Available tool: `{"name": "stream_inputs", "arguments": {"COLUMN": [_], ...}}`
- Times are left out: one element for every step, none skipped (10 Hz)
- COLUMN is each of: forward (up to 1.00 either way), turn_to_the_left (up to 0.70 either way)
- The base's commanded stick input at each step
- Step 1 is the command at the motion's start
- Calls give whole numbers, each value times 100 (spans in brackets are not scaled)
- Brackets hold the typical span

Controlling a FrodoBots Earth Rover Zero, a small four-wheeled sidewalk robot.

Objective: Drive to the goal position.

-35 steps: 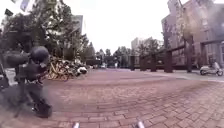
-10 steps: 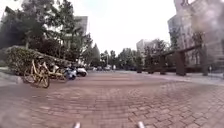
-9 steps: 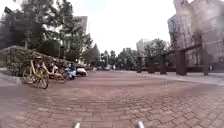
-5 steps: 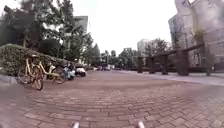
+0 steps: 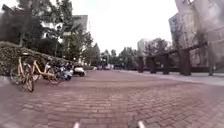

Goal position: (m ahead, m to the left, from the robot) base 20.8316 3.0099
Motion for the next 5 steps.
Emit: {"name": "stream_inputs", "arguments": {"forward": [70,70,70,70,70], "turn_to_the_left": [0,0,0,0,0]}}
